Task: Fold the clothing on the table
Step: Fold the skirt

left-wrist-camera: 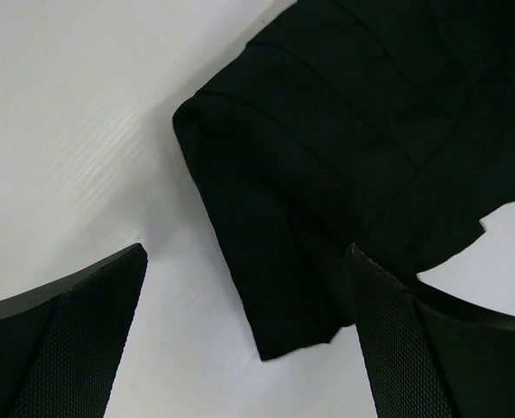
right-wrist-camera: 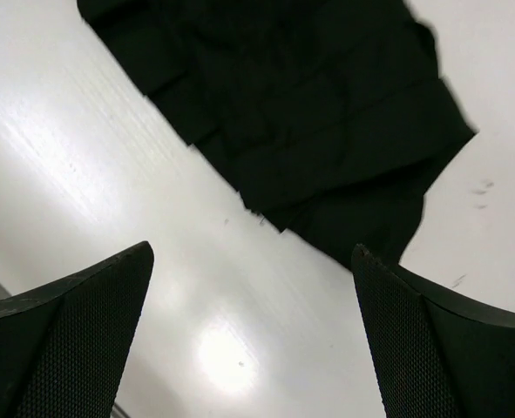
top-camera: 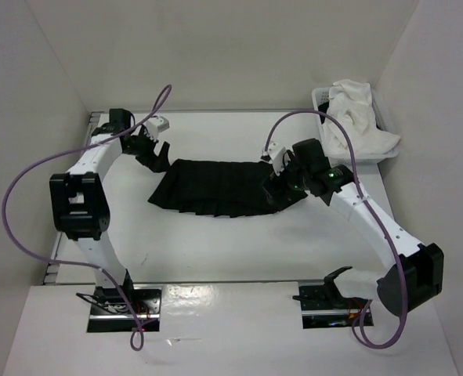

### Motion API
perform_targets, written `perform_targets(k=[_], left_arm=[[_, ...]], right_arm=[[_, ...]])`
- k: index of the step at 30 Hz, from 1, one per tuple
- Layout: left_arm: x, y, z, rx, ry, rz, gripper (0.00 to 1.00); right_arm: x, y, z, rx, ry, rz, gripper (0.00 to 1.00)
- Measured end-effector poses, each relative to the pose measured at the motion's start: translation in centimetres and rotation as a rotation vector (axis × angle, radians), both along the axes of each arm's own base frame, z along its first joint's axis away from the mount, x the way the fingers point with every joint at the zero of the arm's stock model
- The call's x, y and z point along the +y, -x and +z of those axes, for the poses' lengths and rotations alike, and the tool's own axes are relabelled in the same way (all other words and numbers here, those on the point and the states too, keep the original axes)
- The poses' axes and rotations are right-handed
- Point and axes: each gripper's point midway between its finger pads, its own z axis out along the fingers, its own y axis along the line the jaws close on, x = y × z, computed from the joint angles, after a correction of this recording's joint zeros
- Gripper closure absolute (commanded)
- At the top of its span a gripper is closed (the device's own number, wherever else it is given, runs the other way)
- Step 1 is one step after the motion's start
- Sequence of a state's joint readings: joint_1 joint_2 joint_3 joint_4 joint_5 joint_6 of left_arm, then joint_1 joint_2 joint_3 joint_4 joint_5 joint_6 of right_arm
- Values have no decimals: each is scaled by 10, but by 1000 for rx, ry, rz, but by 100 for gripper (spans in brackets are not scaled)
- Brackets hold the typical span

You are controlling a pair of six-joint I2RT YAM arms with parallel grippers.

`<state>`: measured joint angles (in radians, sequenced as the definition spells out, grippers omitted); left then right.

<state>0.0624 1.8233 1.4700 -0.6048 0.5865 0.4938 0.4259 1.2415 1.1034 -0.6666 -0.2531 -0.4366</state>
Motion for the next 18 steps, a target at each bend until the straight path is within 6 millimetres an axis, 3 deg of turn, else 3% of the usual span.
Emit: perform_targets(k=[2,5,13,18], left_arm=[[-5,-7,-16,35,22,-48,0],[-10,-11,-31,56,33,-99,0],[-26,-21,-39,34,49,-175,0],[-29,-30,-61,47,45,-180,0]], right_arm=[[-6,6,-12,35,1,-11,1],[-13,6,-10,33,-19,-38,1],[-13,5,-1,11,-52,-40,1],[-12,6,0,13,-58,-36,1]])
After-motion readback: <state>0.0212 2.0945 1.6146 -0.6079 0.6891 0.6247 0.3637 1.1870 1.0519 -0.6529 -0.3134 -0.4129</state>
